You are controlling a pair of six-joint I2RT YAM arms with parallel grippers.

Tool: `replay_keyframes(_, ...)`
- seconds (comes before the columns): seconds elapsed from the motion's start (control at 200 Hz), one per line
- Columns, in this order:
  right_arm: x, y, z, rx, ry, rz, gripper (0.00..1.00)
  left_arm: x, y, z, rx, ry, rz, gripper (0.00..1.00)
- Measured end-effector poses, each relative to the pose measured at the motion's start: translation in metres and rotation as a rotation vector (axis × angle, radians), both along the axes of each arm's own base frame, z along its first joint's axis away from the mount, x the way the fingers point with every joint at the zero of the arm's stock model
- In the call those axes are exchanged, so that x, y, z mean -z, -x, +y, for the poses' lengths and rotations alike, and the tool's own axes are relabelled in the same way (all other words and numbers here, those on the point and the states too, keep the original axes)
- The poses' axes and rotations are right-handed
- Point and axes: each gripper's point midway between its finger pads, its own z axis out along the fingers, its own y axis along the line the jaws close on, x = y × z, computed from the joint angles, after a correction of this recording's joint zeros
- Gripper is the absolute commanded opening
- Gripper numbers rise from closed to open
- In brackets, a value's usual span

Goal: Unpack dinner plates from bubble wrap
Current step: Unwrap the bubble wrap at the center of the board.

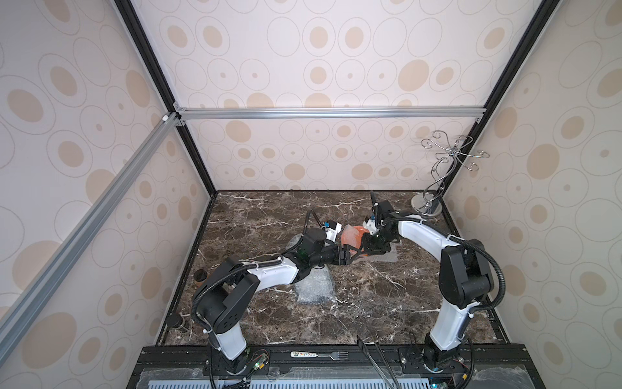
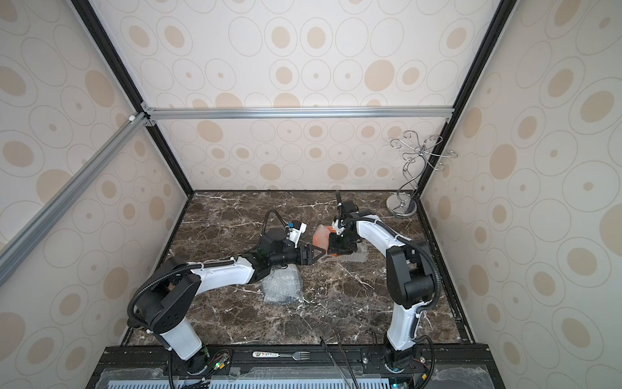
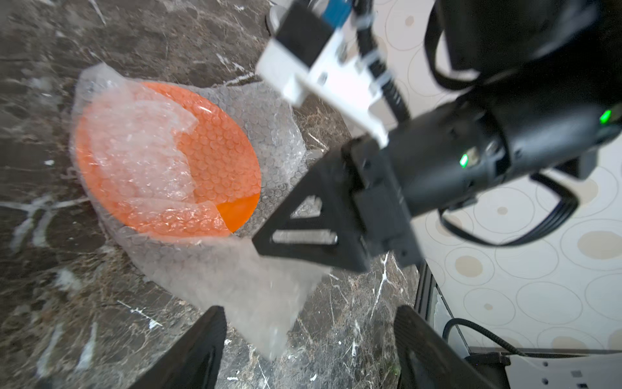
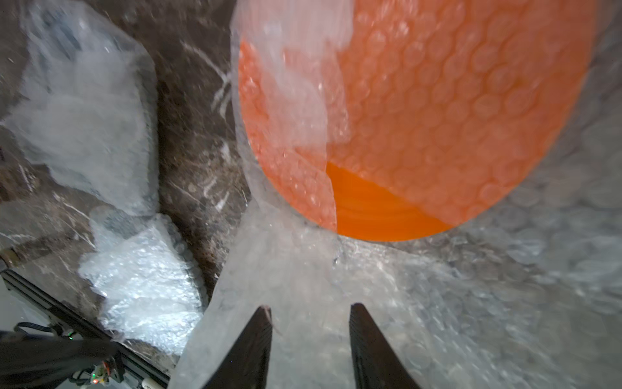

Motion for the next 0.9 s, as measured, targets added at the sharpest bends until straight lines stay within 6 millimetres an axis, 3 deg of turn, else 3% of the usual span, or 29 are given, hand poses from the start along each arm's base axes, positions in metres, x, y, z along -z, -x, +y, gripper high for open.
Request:
replay_keyframes(0.2,0.022,0.035,0.001,-0.021,0.028,0.044,0.41,-0.001,-0.009,0.012,-0.065,-0.038,-0.013,0.83)
replay_keyframes(0.385,0.036,0.055,-0.007,0.003,0.035,0.074,0.41,0.006,-0.013,0.017,-0.088,-0.060,-0.002,0.83)
replay_keyframes(0.67,0.047,0.056,-0.006,0.048,0.017,0.076,0.41,0.025,-0.018,0.015,-0.092,-0.100,0.037,0.84)
replay_keyframes(0.9,0.037,0.055,-0.005,0.055,0.005,0.056,0.41,0.020,-0.022,0.013,-0.087,-0.106,0.023,0.85)
